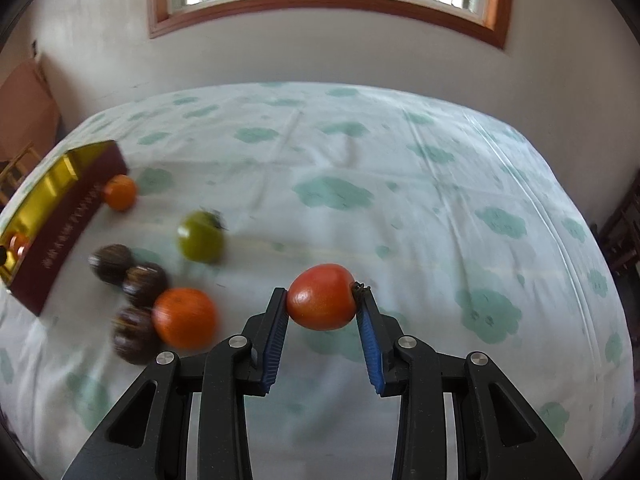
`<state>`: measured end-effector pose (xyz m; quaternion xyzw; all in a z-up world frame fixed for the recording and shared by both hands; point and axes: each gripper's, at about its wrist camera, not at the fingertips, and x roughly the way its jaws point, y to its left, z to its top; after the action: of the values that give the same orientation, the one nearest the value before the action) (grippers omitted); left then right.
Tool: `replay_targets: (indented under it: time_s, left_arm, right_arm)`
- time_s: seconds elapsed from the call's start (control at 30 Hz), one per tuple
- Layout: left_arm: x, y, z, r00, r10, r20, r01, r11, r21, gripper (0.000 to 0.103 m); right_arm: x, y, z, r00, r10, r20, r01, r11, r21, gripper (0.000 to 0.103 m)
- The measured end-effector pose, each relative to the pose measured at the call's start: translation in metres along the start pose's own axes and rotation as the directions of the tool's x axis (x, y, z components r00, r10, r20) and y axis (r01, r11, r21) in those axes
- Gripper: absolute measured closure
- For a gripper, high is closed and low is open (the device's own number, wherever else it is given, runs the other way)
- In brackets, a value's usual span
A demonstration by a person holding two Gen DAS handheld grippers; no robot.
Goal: Organize fruits
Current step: 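Lower the held red tomato into the tin and open the right gripper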
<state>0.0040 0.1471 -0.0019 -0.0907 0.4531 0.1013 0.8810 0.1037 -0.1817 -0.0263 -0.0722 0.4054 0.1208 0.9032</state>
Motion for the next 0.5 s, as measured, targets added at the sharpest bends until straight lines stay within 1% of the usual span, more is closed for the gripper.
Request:
replay_targets:
  time_s: [0.07,0.23,0.3,0.37,0.5]
  left_arm:
    - [-0.005,0.005,-0.001,1.0,0.026,0.012,-0.026,1.0,-0.01,0.017]
    - [-0.016,0.019,-0.003,0.997,0.069,0.04,-0.068,0.997,-0.034,0.016]
    - [-0.019,0.025,-0.004,0.996,0.083,0.042,-0.081,0.995,-0.051,0.016]
    - [-0.023,0.035,-0.006,0.995,0.091,0.046,-0.088,0.993,-0.073,0.015]
    - [-0.027,0.053,-0.009,0.993,0.113,0.044,-0.107,0.987,-0.118,0.015]
  right_arm:
    - [-0.006,0.015,0.006,0.999,0.028,0.016,-0.027,0.999,-0.025,0.067]
    - [-0.021,0.066,0.019,0.989,0.145,0.041,-0.141,0.985,-0.104,0.067]
    - [-0.025,0.09,0.024,0.979,0.2,0.045,-0.192,0.972,-0.136,0.067]
    - [-0.028,0.114,0.029,0.965,0.26,0.037,-0.251,0.953,-0.17,0.067]
    - [-0.032,0.164,0.035,0.942,0.335,0.018,-0.32,0.914,-0.25,0.067]
